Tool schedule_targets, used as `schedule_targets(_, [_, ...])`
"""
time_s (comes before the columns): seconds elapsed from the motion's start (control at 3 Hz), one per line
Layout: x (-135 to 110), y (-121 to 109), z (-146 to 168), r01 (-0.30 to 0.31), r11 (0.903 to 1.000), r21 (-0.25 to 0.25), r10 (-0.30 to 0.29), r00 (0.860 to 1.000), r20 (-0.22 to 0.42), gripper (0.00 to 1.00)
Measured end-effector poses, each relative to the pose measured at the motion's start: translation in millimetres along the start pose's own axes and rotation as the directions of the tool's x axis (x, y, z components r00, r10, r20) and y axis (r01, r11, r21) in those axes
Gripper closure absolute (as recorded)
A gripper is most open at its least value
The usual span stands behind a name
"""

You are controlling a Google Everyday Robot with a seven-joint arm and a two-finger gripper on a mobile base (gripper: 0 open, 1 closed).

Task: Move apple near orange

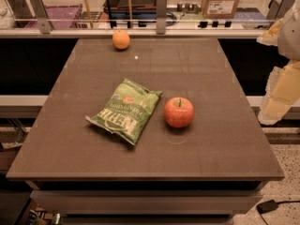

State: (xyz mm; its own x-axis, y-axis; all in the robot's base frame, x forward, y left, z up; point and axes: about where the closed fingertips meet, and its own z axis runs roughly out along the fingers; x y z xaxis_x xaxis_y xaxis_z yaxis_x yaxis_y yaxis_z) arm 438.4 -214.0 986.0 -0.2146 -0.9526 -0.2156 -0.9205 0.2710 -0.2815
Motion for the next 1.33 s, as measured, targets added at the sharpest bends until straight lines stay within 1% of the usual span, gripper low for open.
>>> schedule_targets(0.33, [0, 0, 0, 0.000, 1.0000, 0.000, 0.000, 1.000, 0.000, 0.00])
schedule_targets(0.67, [-2, 0, -1, 0.004, 1.0000, 0.005, -0.004, 0.999, 0.034, 0.00])
schedule_targets(1.0, [-8, -2, 5, 0.019, 0.9998, -0.003, -0.019, 0.991, 0.131, 0.00])
schedule_targets(1.33, [-18, -5, 21, 0.007, 0.9997, -0.023, -0.001, 0.970, 0.244, 0.00])
